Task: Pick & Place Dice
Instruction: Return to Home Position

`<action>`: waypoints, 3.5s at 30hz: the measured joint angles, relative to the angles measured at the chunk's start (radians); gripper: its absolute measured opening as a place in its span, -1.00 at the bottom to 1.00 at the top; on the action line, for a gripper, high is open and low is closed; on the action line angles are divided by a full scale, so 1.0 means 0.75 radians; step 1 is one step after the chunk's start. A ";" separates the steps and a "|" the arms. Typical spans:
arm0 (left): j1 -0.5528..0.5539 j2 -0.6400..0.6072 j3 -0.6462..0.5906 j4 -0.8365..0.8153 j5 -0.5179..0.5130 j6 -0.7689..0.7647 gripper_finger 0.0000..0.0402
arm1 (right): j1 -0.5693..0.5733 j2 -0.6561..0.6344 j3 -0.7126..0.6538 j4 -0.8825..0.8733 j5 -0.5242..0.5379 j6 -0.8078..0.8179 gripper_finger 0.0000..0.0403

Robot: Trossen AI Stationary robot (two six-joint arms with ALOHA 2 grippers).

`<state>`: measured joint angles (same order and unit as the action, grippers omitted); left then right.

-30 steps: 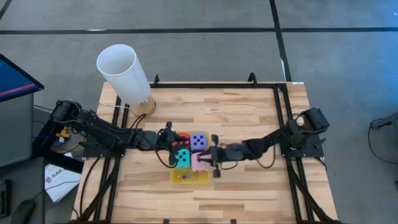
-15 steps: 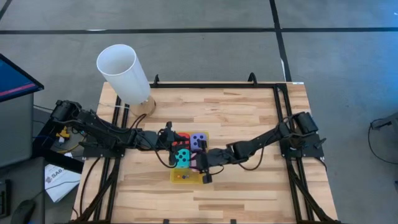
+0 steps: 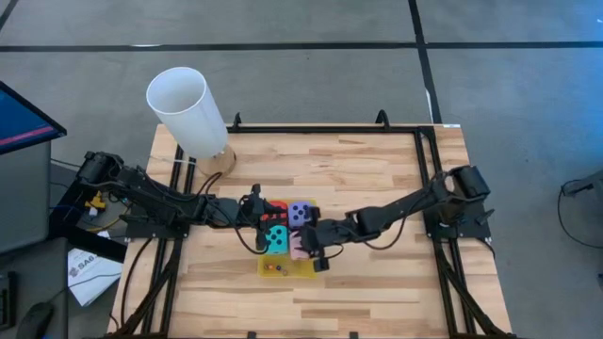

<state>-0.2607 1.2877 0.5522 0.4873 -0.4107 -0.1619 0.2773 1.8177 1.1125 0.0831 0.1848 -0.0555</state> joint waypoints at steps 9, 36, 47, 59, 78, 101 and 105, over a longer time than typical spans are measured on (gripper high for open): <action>0.000 0.000 0.000 -0.002 0.000 0.081 -0.55 | -0.069 -0.195 -0.001 -0.289 0.003 -0.007 -0.82; 0.014 -0.603 -0.385 -0.119 0.014 0.392 -0.55 | -0.222 -1.068 -0.821 0.038 0.006 0.109 -0.98; 0.096 -0.985 -0.602 -0.141 0.070 0.396 -0.55 | -0.219 -1.418 -0.933 -0.023 0.000 0.099 -0.98; 0.102 -1.246 -0.645 -0.303 0.116 0.452 -0.55 | -0.219 -1.662 -0.952 -0.299 0.000 0.099 -0.98; 0.102 -1.428 -0.645 -0.463 0.115 0.490 -0.55 | -0.219 -2.125 -0.952 -0.618 0.004 0.095 -0.99; 0.103 -1.427 -0.644 -0.460 0.114 0.486 -0.55 | -0.221 -2.411 -1.187 -0.230 0.074 0.031 -0.98; 0.103 -1.427 -0.644 -0.461 0.114 0.486 -0.55 | -0.221 -2.418 -1.314 -0.164 -0.086 0.029 -0.98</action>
<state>-0.1837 0.2176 0.0689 0.1418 -0.3248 0.2024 0.1112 0.0045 0.1267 -0.0399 0.1203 -0.0338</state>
